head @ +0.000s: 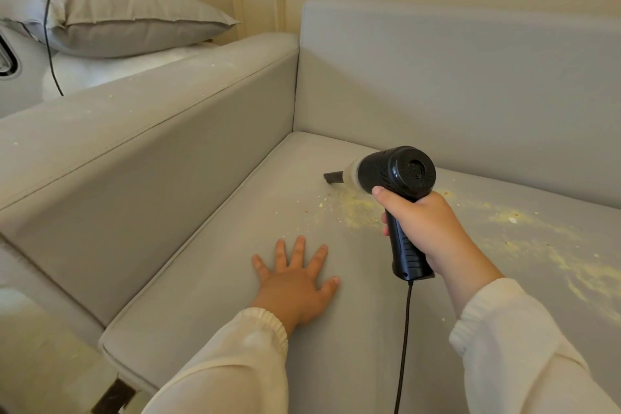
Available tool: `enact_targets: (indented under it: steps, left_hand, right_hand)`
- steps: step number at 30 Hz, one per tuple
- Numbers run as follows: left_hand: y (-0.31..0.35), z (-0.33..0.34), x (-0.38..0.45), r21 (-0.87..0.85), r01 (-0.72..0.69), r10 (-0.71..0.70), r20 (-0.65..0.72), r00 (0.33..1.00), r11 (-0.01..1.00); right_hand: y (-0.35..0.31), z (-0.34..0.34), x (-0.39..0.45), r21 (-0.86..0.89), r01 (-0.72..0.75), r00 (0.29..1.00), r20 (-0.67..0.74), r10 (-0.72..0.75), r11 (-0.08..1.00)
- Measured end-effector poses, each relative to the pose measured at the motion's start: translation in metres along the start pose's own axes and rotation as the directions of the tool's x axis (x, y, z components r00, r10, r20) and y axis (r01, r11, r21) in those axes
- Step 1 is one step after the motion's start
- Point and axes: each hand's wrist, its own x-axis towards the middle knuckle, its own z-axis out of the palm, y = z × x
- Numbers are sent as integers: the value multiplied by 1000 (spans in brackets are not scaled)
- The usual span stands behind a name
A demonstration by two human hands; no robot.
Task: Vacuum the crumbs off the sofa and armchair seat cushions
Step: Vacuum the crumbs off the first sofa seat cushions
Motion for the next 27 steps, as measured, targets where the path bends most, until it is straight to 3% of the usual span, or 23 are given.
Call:
enact_targets:
  steps: [6,12,18,27]
  left_hand:
    - [-1,0,0,-10,-6,6,3,1000,1000]
    - [0,2,2,-12,0,0,-11,1000,1000]
    - [-1,3,0,-11,-4,3,-23,1000,1000]
    - [-2,4,-1,-16,-10,10,-31,999,1000]
  right_hand:
    - [1,11,0,-52,21,1000,-3,-21,998]
    - [-6,-22,-1,-77,53,986,-153,-64,996]
    - [-5,-30,-8,-24,-44,996,-85,41,999]
    - [-10,-4,-17,-79,4,999,52,0,997]
